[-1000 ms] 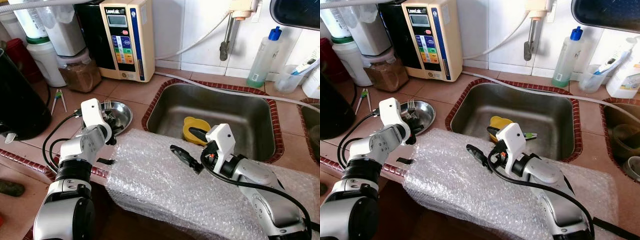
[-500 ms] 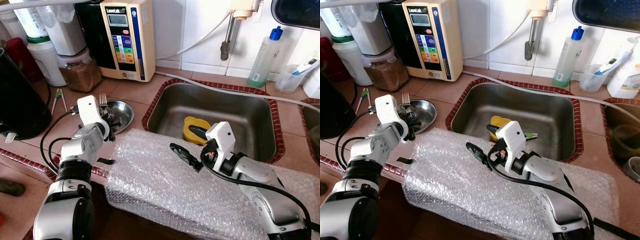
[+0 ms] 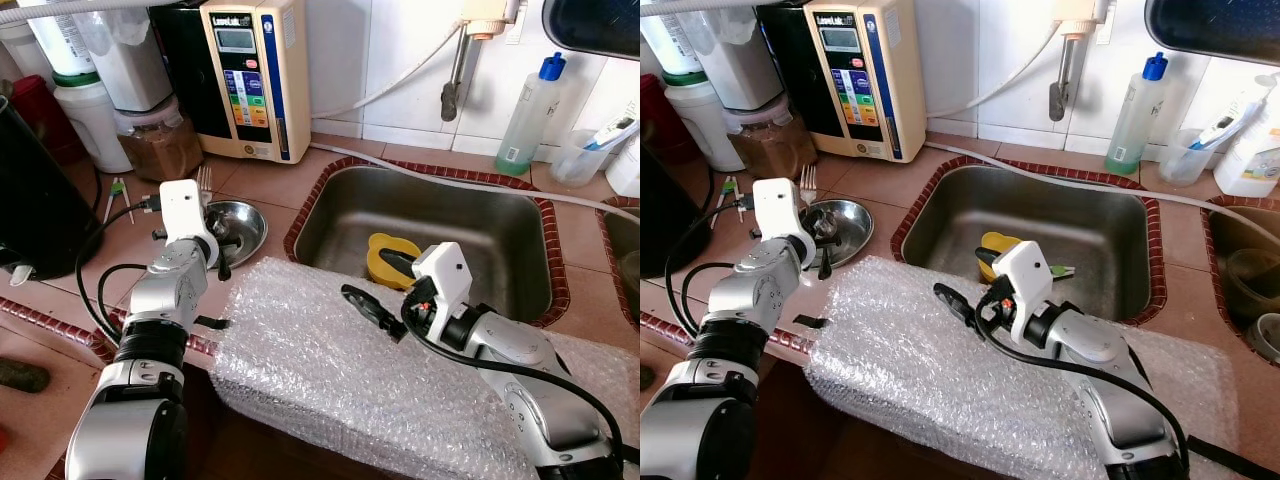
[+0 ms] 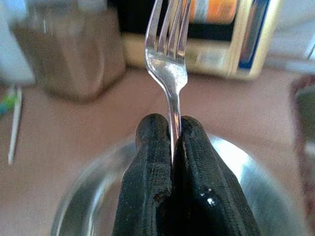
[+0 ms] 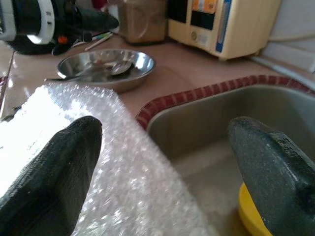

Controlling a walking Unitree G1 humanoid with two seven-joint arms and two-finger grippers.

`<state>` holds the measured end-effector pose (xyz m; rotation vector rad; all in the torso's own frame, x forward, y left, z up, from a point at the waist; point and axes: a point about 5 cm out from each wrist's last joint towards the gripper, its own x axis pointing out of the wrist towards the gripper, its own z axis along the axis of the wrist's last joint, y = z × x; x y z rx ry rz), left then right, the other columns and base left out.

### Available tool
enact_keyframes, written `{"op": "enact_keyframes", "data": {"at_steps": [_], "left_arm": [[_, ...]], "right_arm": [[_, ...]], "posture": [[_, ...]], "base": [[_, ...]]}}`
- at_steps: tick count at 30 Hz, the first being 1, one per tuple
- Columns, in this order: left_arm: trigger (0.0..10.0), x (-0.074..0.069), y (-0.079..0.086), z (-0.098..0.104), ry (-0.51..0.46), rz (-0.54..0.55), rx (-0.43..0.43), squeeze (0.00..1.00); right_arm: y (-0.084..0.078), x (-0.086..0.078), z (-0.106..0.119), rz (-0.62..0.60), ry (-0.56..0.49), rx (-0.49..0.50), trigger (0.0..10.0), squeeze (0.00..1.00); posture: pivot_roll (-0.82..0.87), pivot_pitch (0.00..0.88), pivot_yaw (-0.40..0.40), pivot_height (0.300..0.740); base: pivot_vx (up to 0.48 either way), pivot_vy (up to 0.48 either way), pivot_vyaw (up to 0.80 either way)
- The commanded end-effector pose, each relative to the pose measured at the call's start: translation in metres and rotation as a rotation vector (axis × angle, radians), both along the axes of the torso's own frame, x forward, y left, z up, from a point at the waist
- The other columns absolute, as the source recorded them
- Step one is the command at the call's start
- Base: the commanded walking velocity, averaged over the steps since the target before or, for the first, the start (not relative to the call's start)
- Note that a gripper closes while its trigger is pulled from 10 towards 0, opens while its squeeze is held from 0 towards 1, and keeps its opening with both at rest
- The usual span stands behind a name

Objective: Kitchen organization

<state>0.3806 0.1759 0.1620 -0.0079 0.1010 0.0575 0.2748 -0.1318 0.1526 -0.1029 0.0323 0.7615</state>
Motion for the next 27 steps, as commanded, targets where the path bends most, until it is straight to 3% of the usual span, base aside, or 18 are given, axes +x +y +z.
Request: {"op": "enact_keyframes", "data": {"at_steps": [1,4,8,11,12,16,21,27], "left_arm": [[0.0,-0.001,-0.006,0.011,-0.077,-0.039,0.013,0.00],[0.0,-0.005,-0.032,0.015,-0.141,-0.207,-0.029,0.00],[0.0,-0.008,-0.044,0.015,-0.170,-0.303,-0.052,0.00],[0.0,-0.015,-0.064,0.011,-0.169,-0.465,-0.045,0.00],[0.0,-0.020,-0.079,0.009,-0.179,-0.578,-0.029,0.00],[0.0,-0.025,-0.090,0.008,-0.200,-0.668,-0.013,0.00],[0.0,-0.031,-0.111,-0.002,-0.162,-0.768,-0.049,0.00],[0.0,-0.049,-0.143,0.003,-0.183,-0.942,-0.145,0.00]], "right_arm": [[-0.001,0.003,0.003,-0.012,-0.013,0.009,10.0,0.00],[0.001,0.006,0.006,-0.027,-0.028,0.023,10.0,0.00],[0.000,0.008,0.008,-0.048,-0.037,0.040,10.0,0.00],[-0.006,0.014,0.014,-0.112,-0.064,0.082,10.0,0.00],[-0.012,0.020,0.022,-0.175,-0.072,0.157,10.0,0.00],[-0.017,0.024,0.029,-0.222,-0.079,0.223,10.0,0.00],[-0.022,0.027,0.040,-0.242,-0.059,0.383,10.0,0.00],[-0.019,0.026,0.039,-0.221,0.000,0.496,10.0,0.00]], "posture": [[-0.23,0.010,0.084,0.740],[-0.23,0.011,0.081,0.740],[-0.22,0.013,0.080,0.740],[-0.22,0.019,0.074,0.740],[-0.21,0.021,0.072,0.740],[-0.21,0.030,0.075,0.740],[-0.22,0.035,0.081,0.740],[-0.22,0.034,0.091,0.740]], "base": [[0.000,0.000,0.00],[0.000,0.000,0.00],[0.000,0.000,0.00],[0.000,0.000,0.00],[0.000,0.000,0.00],[0.000,0.000,0.00],[0.000,0.000,0.00],[0.000,0.000,0.00]]}}
